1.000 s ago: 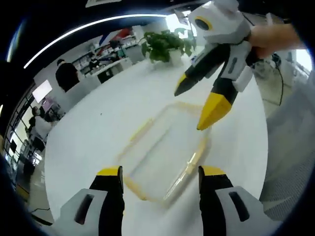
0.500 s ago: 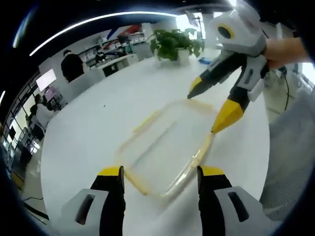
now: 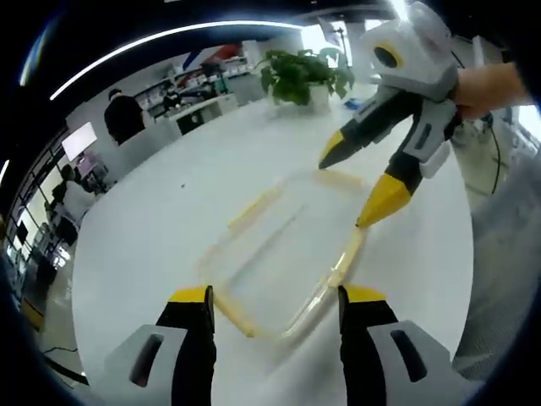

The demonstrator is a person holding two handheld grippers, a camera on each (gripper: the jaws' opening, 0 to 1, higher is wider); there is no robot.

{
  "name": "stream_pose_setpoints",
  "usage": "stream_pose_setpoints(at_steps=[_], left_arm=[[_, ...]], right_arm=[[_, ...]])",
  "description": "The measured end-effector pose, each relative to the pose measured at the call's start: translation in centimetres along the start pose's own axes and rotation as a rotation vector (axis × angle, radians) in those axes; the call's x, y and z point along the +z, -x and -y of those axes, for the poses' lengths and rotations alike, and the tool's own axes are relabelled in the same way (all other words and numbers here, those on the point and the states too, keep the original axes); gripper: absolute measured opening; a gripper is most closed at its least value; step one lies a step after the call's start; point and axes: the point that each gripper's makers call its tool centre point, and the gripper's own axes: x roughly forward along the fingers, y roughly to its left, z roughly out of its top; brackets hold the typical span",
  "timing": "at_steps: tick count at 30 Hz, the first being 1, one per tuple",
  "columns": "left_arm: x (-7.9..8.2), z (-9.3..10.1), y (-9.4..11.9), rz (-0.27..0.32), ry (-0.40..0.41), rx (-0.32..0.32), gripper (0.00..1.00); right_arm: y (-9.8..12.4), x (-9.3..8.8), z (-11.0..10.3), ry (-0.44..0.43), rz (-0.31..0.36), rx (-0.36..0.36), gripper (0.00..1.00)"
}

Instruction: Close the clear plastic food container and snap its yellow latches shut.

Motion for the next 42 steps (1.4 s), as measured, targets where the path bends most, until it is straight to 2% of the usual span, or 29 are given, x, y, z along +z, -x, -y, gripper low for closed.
stream_pose_setpoints(at_steps=[20,30,34,36,38,42], left_arm=[[1.4,-3.7,-2.9,0.005,-0.038,0.013,0.57],[1.5,-4.0,-3.1,0.011,-0.039,0.015,0.57],[1.4,-4.1,-2.7,0.013,-0.035,0.012,0.55],[1.3,-4.3,-2.1,0.031,-0.038,0.006,0.56],[1.3,-4.6,-1.2,0.056,-0.004,0.006,0.58],[1.5,-5.4,0.8,0.117,0.065,0.032,0.59]], right_arm=[[-2.4,2.0,3.6,-0.015,0.026,-0.019,0.54],[-2.7,2.3,4.0,-0.029,0.042,-0.038,0.55],[-2.4,2.1,4.0,-0.09,0.048,-0.044,0.61],[-2.0,1.8,4.1,-0.078,0.041,-0.056,0.6],[-1.6,1.4,4.0,-0.077,0.032,-0.06,0.61],[-0.1,0.9,3.7,-0.122,0.064,-0.075,0.63]])
